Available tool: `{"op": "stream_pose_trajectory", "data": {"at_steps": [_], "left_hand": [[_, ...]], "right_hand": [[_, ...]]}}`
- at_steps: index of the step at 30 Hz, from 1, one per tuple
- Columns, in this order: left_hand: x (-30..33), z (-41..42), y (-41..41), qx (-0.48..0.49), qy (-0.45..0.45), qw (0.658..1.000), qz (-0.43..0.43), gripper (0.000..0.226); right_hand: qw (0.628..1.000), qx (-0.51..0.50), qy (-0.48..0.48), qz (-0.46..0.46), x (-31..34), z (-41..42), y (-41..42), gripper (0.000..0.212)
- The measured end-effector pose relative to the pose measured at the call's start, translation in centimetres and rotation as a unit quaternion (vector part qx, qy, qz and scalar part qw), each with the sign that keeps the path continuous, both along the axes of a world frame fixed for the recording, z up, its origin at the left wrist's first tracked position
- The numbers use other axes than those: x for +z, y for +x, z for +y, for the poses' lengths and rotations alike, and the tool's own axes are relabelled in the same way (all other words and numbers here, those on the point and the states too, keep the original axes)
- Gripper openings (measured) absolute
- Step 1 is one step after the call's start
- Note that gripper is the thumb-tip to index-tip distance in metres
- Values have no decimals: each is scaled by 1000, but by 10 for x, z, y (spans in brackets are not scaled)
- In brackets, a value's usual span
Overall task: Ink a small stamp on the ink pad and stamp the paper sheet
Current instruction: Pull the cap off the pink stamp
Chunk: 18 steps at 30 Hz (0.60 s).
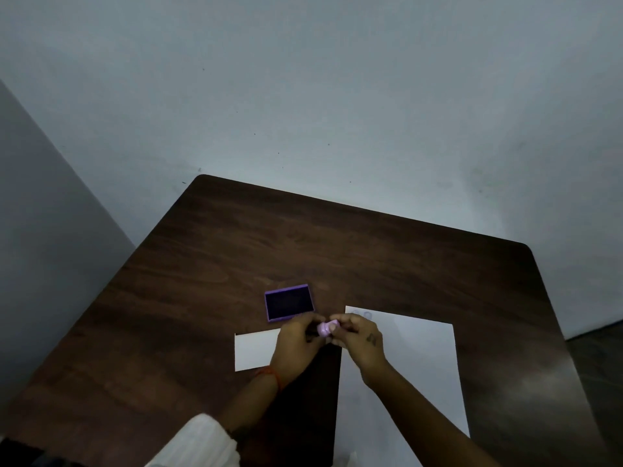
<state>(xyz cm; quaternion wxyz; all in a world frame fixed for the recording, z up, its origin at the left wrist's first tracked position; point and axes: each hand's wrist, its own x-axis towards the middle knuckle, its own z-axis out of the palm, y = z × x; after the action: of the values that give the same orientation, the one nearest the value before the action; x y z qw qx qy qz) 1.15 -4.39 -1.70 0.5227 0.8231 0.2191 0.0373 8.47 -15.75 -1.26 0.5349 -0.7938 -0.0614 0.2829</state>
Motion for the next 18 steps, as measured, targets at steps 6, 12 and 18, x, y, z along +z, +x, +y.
{"op": "stream_pose_trajectory", "data": {"at_steps": [6,12,18], "left_hand": [[2,-1,-7,56,-72,996,-9,29],[13,-3,-7,75,-106,991,-26,26],[20,-4,-8,78,-126,988,-48,25]], "right_hand": [[980,-32,76,179,9,-6,-1,16],[985,-19,85,150,16,-8,3,10],[983,11,112,145,28,-14,7,6]]}}
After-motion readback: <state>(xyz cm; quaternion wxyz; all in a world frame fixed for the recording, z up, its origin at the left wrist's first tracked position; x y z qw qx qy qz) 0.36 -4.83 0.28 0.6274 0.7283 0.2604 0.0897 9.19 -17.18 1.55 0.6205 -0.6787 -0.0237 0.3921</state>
